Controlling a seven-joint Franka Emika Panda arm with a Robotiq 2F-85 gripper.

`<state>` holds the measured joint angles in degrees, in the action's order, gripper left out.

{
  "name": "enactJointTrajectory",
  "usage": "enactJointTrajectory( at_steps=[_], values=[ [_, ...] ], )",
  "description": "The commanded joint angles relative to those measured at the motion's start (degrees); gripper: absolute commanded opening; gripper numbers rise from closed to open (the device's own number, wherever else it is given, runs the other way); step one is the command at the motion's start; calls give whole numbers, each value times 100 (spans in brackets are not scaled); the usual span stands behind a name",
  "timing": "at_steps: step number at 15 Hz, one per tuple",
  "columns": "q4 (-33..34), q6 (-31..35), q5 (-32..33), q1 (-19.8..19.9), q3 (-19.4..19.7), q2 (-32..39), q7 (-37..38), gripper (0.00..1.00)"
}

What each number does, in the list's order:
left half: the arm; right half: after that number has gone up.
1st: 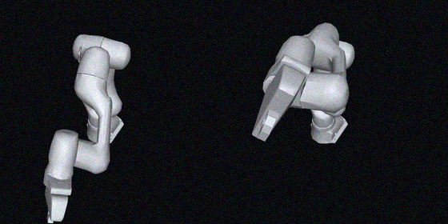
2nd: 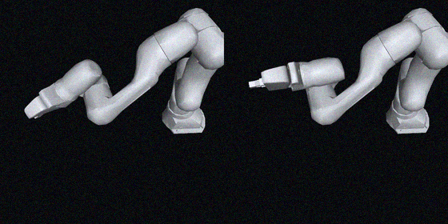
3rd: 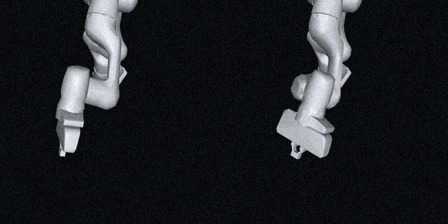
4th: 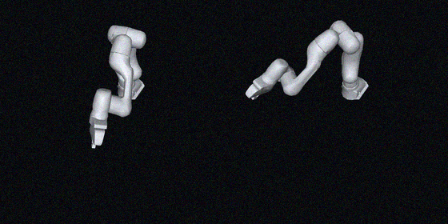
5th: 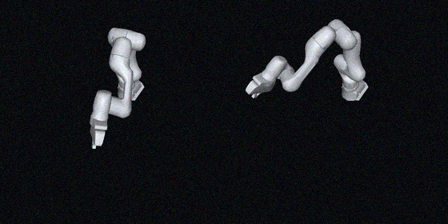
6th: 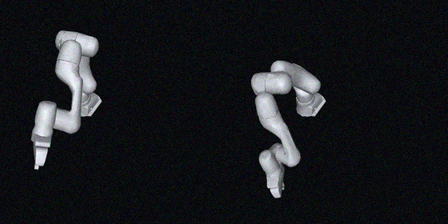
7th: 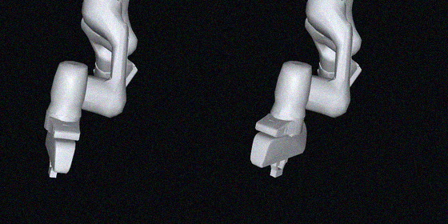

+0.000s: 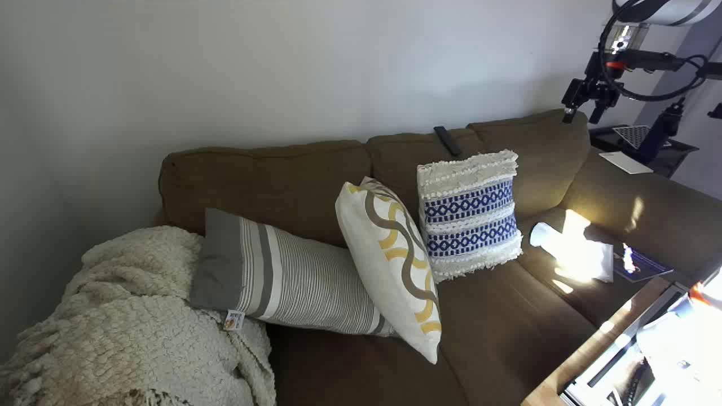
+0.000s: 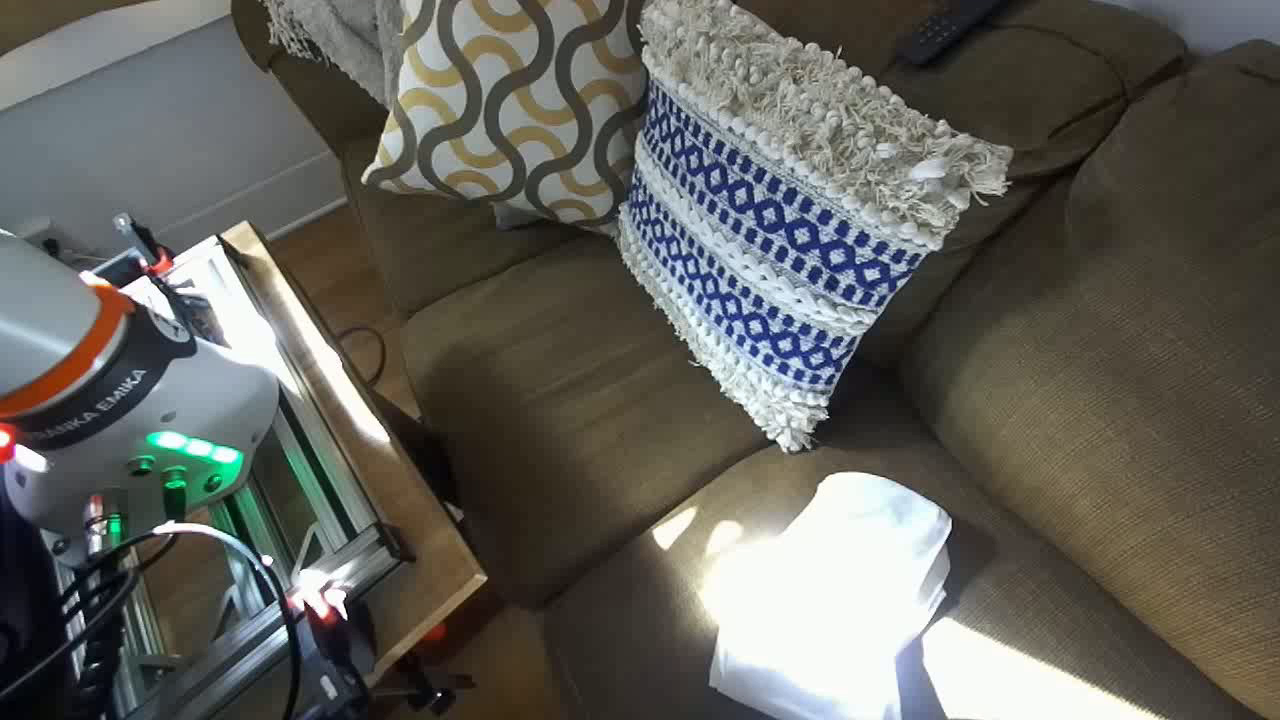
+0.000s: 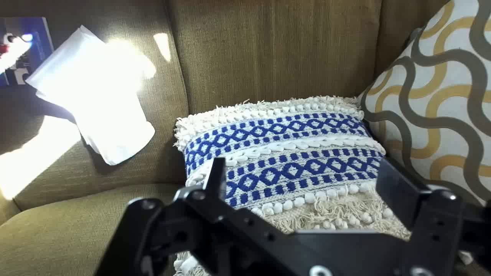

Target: Fold the white cloth in half, pick up the white cloth and put it on top of the far right throw pillow

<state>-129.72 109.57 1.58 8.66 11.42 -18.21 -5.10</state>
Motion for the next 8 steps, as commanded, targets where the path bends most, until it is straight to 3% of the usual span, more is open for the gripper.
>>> enactJointTrajectory(
  at_steps=[1, 8],
  values=[
    [12, -13, -10, 36, -25, 5, -10, 100],
    [89, 21, -137, 77, 64, 217, 39, 100]
  ],
)
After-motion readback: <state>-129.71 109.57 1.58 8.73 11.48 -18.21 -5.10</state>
